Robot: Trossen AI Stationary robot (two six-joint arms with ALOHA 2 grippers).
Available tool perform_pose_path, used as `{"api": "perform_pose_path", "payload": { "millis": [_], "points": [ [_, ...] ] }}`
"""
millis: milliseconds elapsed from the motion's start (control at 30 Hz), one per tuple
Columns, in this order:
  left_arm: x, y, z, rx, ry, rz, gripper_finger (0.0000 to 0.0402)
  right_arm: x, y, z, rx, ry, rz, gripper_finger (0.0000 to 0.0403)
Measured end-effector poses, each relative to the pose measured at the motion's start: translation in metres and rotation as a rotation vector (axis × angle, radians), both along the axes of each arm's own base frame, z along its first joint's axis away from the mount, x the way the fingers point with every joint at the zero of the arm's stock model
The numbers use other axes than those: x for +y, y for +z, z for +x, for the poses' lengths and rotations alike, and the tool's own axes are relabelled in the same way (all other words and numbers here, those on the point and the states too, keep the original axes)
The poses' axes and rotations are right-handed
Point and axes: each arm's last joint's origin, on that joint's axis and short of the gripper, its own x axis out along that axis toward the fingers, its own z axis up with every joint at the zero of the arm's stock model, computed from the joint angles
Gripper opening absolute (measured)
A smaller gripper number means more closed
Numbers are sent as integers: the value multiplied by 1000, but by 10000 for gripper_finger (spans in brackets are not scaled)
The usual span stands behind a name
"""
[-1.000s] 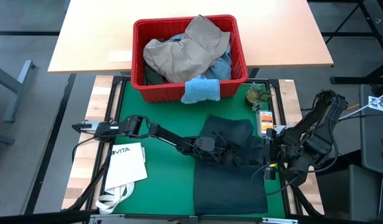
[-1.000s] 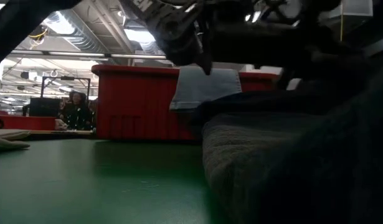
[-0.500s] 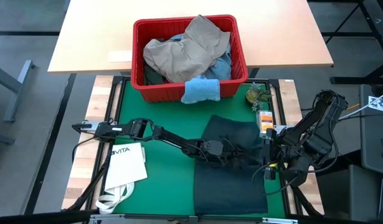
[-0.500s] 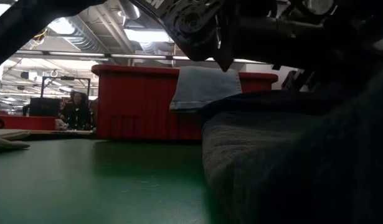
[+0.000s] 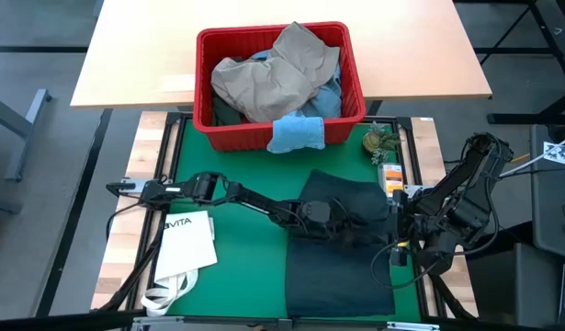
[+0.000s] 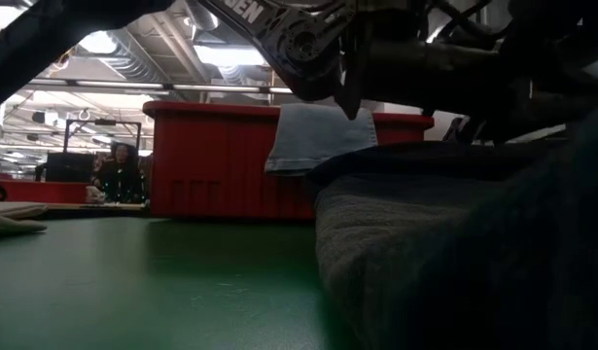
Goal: Fold Laundry from Bin
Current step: Fold the dark blue pants
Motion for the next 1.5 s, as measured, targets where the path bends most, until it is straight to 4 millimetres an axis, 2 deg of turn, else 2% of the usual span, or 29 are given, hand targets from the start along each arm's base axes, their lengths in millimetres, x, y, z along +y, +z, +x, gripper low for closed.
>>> {"api": "perform_pose_path", "payload": {
  "millis": [167,367,500,600,833,1000,1267,1367,1500],
  "points": [
    [20,9,2,-43,-156,77,116,2,-1,-1,45,33,45,154],
    [53,21,1,-35,-278,38,110,2,-3,-1,62,33,27,154],
    [75,40,-4,-9,-325,48,105,5,-14,3,106,36,-4,154],
    [83,53,-10,37,-333,89,100,10,-24,6,169,58,4,154],
    [80,79,-25,162,-321,273,96,21,-47,13,335,151,-23,154],
    [77,95,-43,289,-364,341,96,27,-65,17,428,180,-59,154],
    [70,128,-87,553,-374,453,96,41,-75,17,459,225,-102,154],
    [60,133,-102,666,-389,503,96,49,-80,15,457,246,-128,154],
    [46,126,-112,784,-412,541,96,55,-87,19,432,239,-189,154]
  ]
}}
